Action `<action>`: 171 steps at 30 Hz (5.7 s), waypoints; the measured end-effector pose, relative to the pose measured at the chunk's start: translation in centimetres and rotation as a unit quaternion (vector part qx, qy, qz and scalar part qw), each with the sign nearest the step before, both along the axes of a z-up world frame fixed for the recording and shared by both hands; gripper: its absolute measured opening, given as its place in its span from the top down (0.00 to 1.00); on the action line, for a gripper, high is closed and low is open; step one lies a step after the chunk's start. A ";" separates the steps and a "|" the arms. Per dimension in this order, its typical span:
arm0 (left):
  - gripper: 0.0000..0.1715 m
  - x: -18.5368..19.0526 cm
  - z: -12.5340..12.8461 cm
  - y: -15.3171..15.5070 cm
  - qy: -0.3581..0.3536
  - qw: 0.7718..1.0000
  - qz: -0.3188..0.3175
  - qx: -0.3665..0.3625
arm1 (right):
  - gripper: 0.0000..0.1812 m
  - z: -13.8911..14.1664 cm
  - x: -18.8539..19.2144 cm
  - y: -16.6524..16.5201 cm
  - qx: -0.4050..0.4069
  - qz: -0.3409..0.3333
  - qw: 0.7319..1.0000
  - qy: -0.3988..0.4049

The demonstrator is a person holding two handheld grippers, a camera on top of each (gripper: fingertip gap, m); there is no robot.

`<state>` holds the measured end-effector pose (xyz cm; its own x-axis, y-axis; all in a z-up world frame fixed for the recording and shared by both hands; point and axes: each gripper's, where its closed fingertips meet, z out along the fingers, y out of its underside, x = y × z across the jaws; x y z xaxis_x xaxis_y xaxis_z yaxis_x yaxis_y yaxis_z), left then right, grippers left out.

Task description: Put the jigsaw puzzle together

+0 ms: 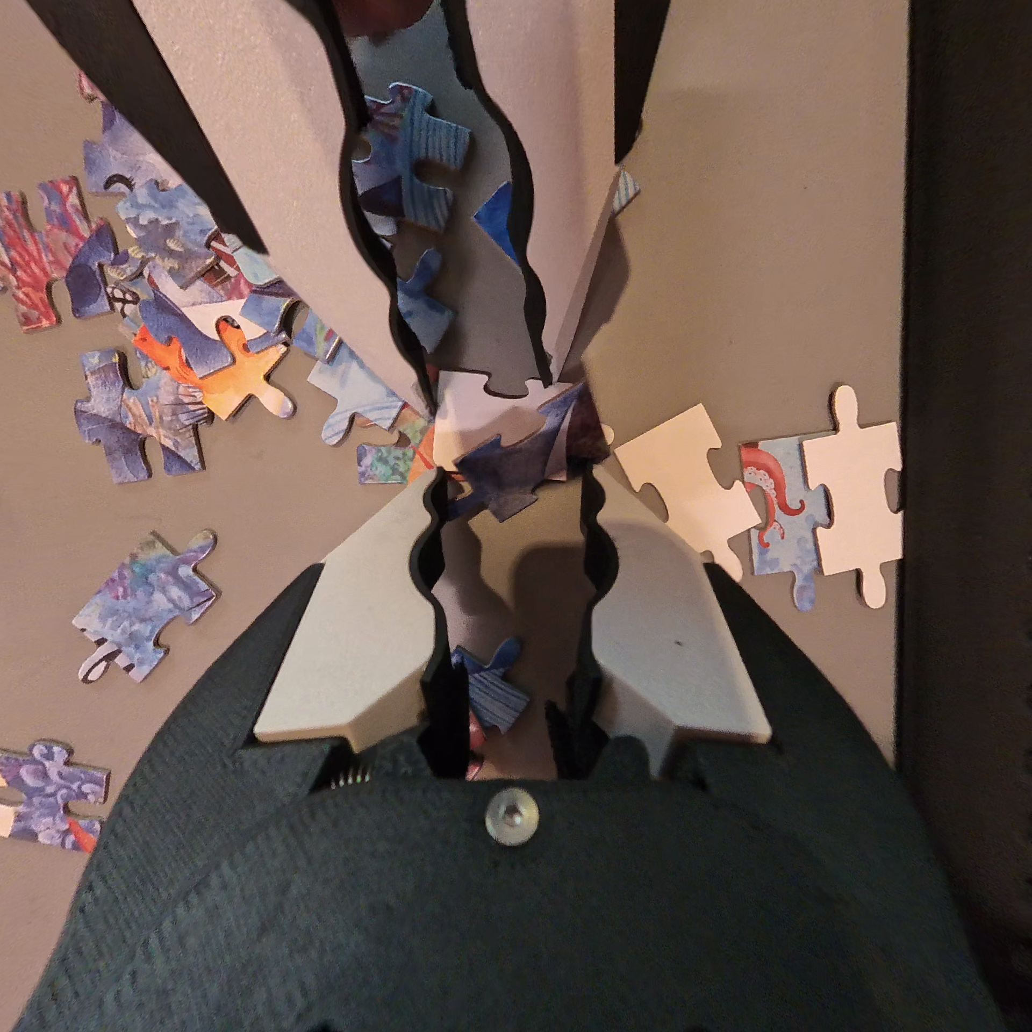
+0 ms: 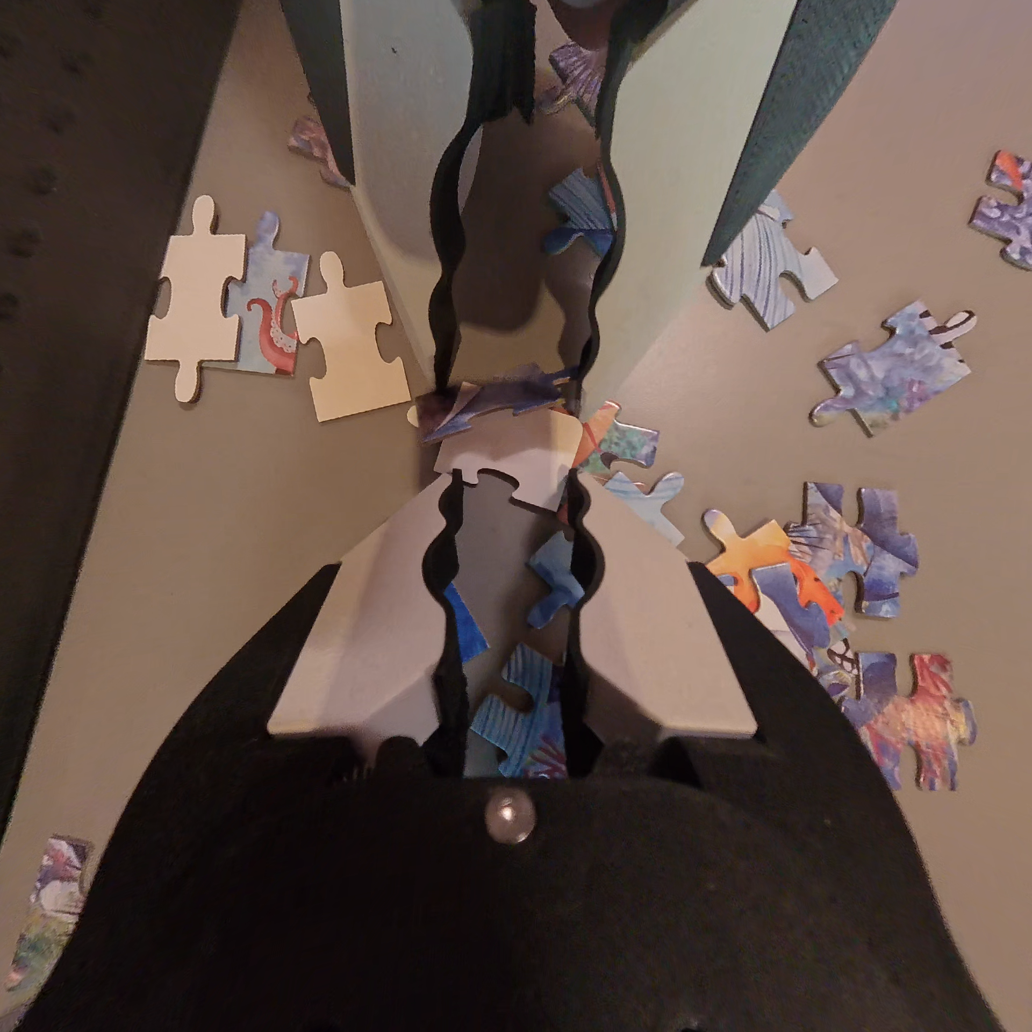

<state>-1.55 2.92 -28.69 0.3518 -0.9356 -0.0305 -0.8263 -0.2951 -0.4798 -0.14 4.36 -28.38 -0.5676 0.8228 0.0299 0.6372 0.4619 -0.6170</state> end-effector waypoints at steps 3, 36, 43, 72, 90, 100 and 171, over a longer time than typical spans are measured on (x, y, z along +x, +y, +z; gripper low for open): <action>0.75 -0.2 -0.1 0.0 0.001 1.000 -0.003 -0.002 | 0.81 0.0 -0.1 0.1 -0.019 -0.007 1.000 0.000; 1.00 0.9 5.3 2.8 -0.258 0.960 0.090 -0.058 | 0.93 6.5 -0.3 2.9 0.047 -0.040 0.986 0.156; 1.00 0.5 7.0 4.4 -0.053 0.965 0.001 0.259 | 0.96 8.0 0.0 2.5 -0.037 -0.047 0.984 0.170; 0.73 -1.9 6.2 -1.9 0.006 0.986 -0.021 0.164 | 0.86 5.1 8.7 -3.4 0.086 -0.213 0.973 0.032; 0.80 0.7 0.3 -7.6 -0.042 0.997 -0.061 0.035 | 0.77 0.0 1.7 -7.7 0.028 -0.141 0.990 -0.009; 0.88 1.5 0.1 -7.7 -0.071 0.993 -0.089 0.031 | 0.77 -0.1 0.5 -6.5 -0.031 -0.098 0.994 -0.045; 0.76 3.8 0.1 -3.4 -0.107 0.994 0.010 0.014 | 0.84 0.0 4.4 -3.7 0.000 -0.130 0.991 0.001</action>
